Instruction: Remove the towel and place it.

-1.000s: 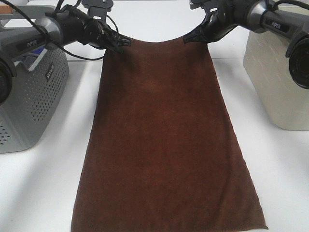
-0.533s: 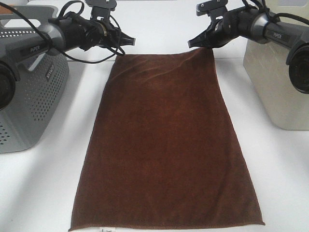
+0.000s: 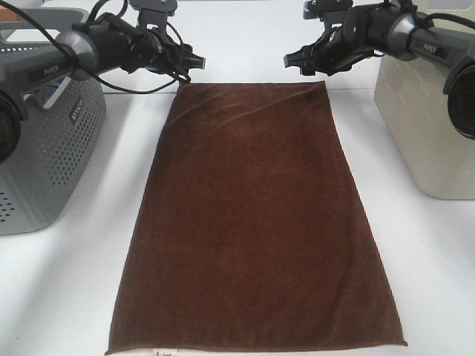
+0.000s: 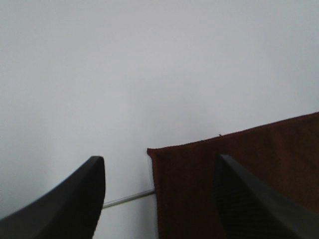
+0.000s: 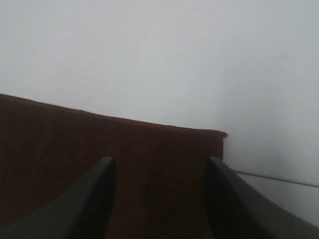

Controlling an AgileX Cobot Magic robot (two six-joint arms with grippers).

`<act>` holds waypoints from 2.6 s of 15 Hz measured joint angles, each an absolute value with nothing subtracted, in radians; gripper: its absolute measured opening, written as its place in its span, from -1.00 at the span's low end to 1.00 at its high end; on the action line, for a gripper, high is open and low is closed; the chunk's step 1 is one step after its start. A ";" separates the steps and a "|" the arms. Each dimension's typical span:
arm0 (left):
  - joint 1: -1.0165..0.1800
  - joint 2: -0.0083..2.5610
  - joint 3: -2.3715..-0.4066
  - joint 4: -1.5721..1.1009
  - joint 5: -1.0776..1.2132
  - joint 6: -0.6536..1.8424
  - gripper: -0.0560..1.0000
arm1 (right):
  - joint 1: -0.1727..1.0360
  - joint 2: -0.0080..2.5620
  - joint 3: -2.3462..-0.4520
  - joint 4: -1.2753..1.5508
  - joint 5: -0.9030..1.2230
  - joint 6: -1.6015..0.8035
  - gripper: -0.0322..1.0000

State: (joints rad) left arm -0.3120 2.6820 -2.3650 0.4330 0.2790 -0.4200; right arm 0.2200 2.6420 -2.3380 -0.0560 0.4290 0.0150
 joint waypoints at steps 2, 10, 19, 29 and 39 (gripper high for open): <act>-0.312 2.628 -2.365 0.372 0.306 -0.420 0.26 | 0.223 2.592 -2.338 0.000 0.480 0.015 0.06; -0.331 2.375 -2.365 0.248 0.752 -0.385 0.26 | 0.258 2.321 -2.338 0.015 0.937 -0.039 0.07; -0.340 2.113 -2.365 0.231 1.208 -0.237 0.26 | 0.258 2.136 -2.339 0.015 1.212 0.000 0.08; -0.341 1.707 -2.035 0.156 1.213 -0.119 0.26 | 0.258 1.612 -1.680 0.019 1.216 0.012 0.08; -0.343 1.137 -1.044 0.124 1.209 -0.159 0.26 | 0.258 1.007 -0.851 0.019 1.219 0.012 0.08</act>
State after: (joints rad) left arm -0.3430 1.1370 -1.0440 0.1240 1.2090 -0.1590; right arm 0.2580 1.0070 -0.8510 0.0190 1.2190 0.0120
